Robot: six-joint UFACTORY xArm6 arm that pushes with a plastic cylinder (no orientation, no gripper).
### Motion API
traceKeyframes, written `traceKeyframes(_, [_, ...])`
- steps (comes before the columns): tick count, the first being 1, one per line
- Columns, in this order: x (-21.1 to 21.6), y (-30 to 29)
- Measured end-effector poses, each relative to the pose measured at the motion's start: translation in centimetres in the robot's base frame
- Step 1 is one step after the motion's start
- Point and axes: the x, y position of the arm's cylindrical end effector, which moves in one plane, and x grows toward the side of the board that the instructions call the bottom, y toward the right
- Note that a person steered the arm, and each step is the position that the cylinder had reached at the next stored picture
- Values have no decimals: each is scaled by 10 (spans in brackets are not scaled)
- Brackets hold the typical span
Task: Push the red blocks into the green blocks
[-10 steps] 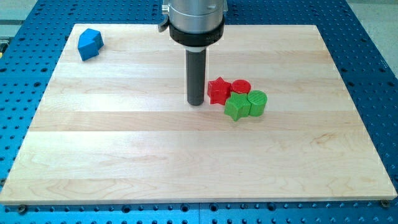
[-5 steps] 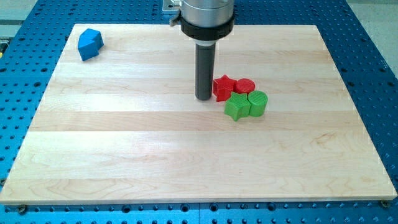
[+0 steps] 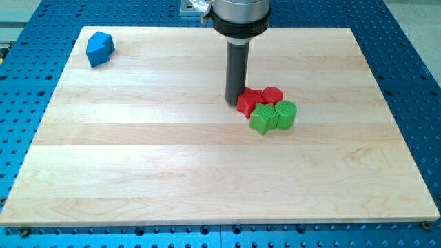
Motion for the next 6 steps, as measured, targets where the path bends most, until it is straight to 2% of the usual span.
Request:
traceKeyframes(1, [-23, 6])
traceKeyframes(2, [-31, 38])
traceKeyframes(3, [-20, 66])
traceKeyframes(5, [-7, 67])
traceKeyframes(6, [-9, 99])
